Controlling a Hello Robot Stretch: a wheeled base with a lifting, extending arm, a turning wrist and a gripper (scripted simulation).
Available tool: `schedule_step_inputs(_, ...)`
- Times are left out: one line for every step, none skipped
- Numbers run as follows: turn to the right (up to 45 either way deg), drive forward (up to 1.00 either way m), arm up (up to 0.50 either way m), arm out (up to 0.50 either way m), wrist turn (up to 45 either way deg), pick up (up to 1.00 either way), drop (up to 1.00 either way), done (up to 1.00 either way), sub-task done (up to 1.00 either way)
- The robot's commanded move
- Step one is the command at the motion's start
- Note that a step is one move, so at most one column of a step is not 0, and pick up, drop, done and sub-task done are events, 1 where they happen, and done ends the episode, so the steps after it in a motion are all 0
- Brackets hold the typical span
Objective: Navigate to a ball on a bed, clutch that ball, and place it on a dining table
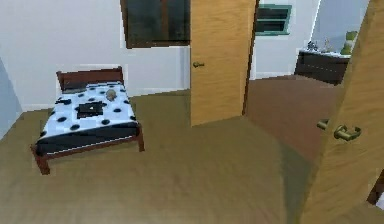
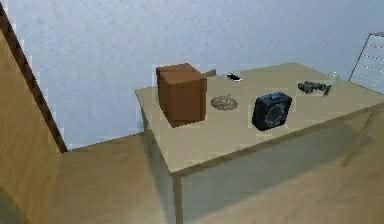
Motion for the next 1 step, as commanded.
schedule_step_inputs(0.0,0.1,0.0,0.0,0.0,0.0,0.0,0.0,0.0)
